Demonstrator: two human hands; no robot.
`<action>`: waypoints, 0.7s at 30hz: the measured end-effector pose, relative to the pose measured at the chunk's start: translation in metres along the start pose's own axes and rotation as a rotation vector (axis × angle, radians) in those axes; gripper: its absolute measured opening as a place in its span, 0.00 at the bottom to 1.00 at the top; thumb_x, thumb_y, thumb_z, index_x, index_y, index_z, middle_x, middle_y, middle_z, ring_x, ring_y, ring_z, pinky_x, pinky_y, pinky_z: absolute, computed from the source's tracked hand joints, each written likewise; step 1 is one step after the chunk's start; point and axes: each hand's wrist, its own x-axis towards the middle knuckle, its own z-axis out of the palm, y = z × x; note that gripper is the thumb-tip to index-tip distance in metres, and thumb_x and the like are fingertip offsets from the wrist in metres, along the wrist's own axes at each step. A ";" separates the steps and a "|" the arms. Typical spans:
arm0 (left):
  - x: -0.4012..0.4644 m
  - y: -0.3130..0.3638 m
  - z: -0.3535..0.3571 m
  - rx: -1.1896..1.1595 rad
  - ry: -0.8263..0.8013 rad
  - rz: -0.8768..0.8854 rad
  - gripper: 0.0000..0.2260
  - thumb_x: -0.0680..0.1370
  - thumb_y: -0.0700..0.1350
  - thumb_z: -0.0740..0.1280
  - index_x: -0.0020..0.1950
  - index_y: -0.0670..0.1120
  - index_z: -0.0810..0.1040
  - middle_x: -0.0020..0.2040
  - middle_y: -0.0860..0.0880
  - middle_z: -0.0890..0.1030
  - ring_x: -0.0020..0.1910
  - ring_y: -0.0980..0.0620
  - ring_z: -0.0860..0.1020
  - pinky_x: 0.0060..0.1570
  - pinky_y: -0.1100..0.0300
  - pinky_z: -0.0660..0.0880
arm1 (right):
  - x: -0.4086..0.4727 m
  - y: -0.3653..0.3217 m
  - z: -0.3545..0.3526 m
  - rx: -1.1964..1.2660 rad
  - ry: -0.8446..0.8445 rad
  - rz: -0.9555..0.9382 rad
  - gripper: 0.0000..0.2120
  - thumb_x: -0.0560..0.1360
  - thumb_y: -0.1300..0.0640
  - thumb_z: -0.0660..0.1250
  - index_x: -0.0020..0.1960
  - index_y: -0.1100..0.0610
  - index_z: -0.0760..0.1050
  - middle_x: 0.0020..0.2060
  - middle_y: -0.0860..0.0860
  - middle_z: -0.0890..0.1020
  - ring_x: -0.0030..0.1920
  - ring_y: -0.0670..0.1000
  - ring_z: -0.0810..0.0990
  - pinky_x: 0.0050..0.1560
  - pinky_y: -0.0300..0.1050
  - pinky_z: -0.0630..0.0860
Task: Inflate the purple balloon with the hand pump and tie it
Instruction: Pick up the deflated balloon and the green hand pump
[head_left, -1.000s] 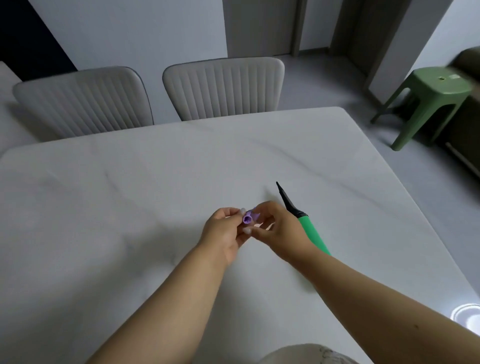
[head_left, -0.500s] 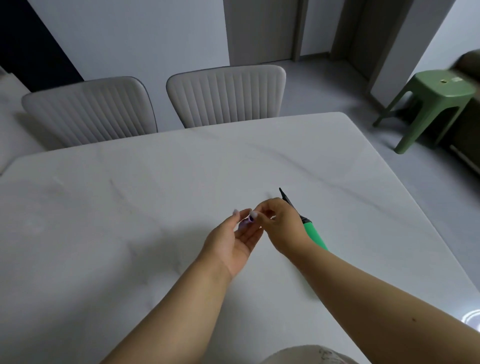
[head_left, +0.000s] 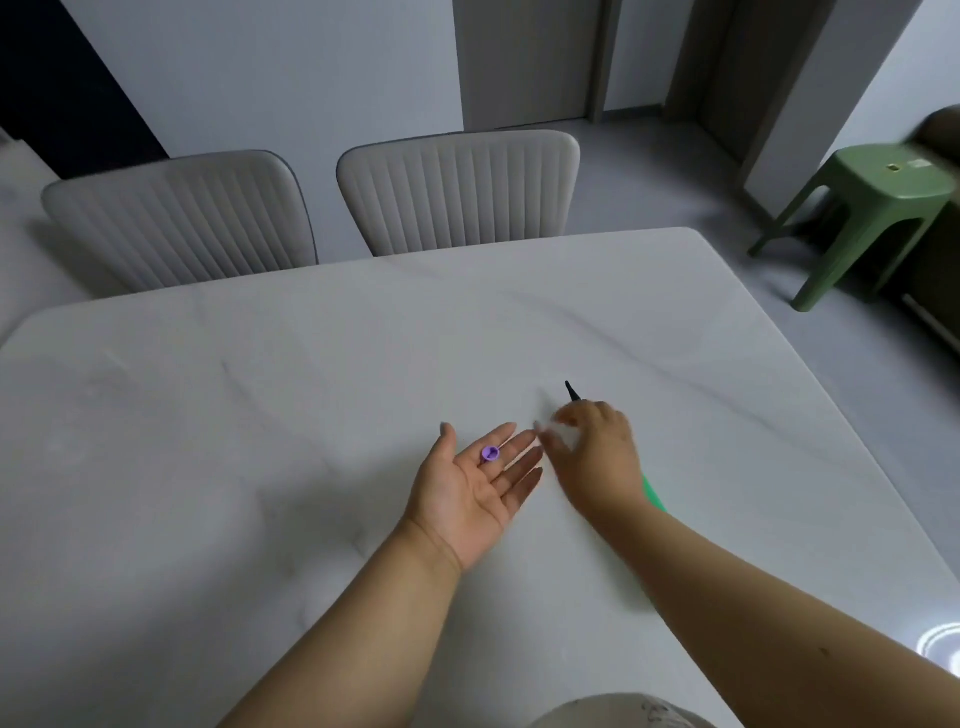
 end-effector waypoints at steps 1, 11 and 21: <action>0.002 0.003 -0.002 0.005 0.016 0.007 0.32 0.80 0.63 0.50 0.66 0.38 0.74 0.59 0.39 0.81 0.59 0.41 0.78 0.60 0.49 0.73 | 0.002 0.012 -0.002 -0.151 0.027 0.047 0.17 0.74 0.46 0.65 0.57 0.56 0.75 0.55 0.53 0.78 0.59 0.55 0.72 0.56 0.47 0.69; 0.008 0.026 -0.015 0.027 0.057 0.052 0.31 0.80 0.62 0.49 0.65 0.39 0.75 0.60 0.40 0.80 0.60 0.43 0.78 0.61 0.49 0.72 | -0.005 0.054 -0.004 -0.425 -0.309 0.349 0.22 0.72 0.48 0.66 0.60 0.60 0.66 0.57 0.56 0.77 0.58 0.58 0.74 0.51 0.48 0.71; 0.019 0.071 -0.021 0.036 0.112 0.174 0.30 0.80 0.63 0.46 0.58 0.43 0.78 0.53 0.45 0.82 0.53 0.46 0.79 0.53 0.51 0.75 | -0.035 -0.037 -0.040 0.435 -0.616 0.169 0.11 0.71 0.49 0.69 0.47 0.56 0.78 0.38 0.56 0.83 0.36 0.53 0.80 0.39 0.47 0.76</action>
